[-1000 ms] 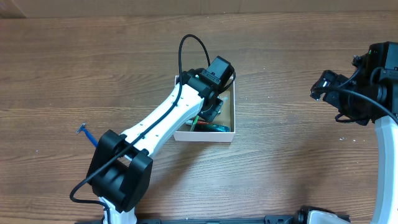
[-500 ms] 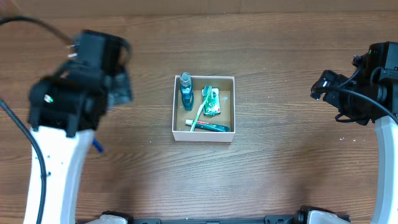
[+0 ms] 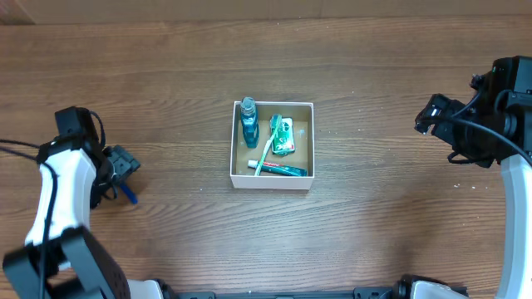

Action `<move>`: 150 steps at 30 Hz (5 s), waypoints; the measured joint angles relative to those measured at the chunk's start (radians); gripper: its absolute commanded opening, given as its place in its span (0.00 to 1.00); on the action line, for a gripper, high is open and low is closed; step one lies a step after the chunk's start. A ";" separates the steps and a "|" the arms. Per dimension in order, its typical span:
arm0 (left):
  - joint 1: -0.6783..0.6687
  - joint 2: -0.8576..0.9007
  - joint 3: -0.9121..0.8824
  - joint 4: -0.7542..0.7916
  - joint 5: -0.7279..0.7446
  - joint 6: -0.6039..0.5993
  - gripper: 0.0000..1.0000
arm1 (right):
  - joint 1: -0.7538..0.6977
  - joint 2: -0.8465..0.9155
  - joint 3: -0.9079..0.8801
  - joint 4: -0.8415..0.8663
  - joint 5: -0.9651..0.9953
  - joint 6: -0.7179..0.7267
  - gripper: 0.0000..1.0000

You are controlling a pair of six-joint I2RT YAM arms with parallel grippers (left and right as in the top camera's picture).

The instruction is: Pack container

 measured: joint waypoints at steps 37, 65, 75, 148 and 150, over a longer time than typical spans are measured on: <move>-0.497 -0.080 0.370 -0.024 0.085 0.287 0.04 | 0.000 0.000 0.000 0.000 0.000 0.000 1.00; -0.900 -0.011 0.690 -0.192 -0.035 0.419 0.77 | 0.165 0.000 0.000 0.121 0.027 -0.021 1.00; -0.385 -0.058 0.687 -0.242 0.128 0.401 1.00 | 0.283 0.153 -0.002 0.354 0.091 -0.026 1.00; -0.666 -1.010 -0.284 -0.064 0.119 0.333 1.00 | 0.284 -1.304 -1.019 0.688 0.179 -0.284 1.00; -0.666 -1.010 -0.285 -0.064 0.119 0.333 1.00 | 0.284 -1.360 -1.137 0.851 0.178 -0.312 1.00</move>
